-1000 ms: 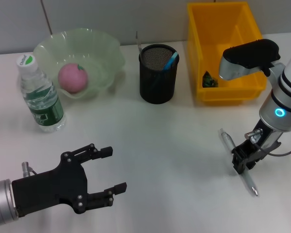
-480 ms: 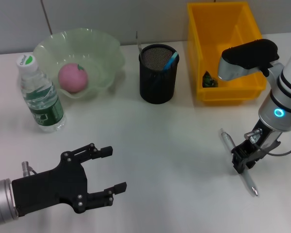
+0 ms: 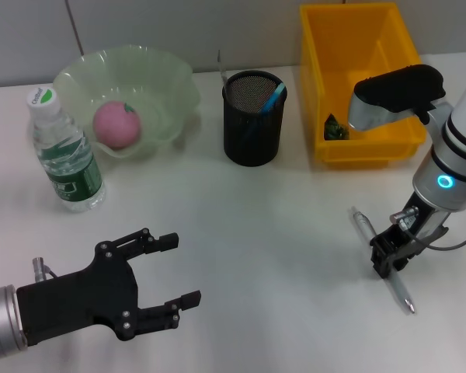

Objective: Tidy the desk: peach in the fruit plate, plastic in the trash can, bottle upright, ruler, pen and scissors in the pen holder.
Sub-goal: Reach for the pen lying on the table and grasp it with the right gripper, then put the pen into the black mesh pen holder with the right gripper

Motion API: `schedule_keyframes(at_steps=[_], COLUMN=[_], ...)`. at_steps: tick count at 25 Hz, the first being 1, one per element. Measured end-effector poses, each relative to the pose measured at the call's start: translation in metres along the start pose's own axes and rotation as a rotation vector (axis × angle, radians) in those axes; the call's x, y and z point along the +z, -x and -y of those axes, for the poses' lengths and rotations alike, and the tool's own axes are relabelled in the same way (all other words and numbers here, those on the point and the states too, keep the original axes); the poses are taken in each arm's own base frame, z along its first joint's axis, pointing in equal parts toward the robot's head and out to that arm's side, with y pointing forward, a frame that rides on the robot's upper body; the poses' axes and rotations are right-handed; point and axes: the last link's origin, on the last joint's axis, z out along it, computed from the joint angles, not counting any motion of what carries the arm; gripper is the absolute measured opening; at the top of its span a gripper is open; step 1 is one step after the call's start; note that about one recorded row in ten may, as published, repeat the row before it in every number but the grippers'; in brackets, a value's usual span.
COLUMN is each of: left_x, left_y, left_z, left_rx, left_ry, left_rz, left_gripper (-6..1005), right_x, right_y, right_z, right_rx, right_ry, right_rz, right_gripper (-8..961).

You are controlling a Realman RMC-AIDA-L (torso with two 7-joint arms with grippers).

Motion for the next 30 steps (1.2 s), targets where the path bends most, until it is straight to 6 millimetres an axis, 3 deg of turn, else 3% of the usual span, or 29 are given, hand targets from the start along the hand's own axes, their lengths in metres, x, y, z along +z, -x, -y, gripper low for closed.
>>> schedule_keyframes(at_steps=[9, 30], left_x=[-0.0012, -0.0018], left_y=[-0.0004, -0.0001], left_z=[0.001, 0.0004], left_rx=[0.003, 0.0], left_ry=[-0.003, -0.005], left_rz=[0.002, 0.001], left_gripper=[802, 802], right_x=[-0.0001, -0.0101], right_y=[0.0007, 0.0019], right_z=[-0.0001, -0.0029], right_rx=[0.0, -0.015], right_ry=[0.002, 0.004], right_rz=[0.003, 0.021], right_gripper=[127, 127])
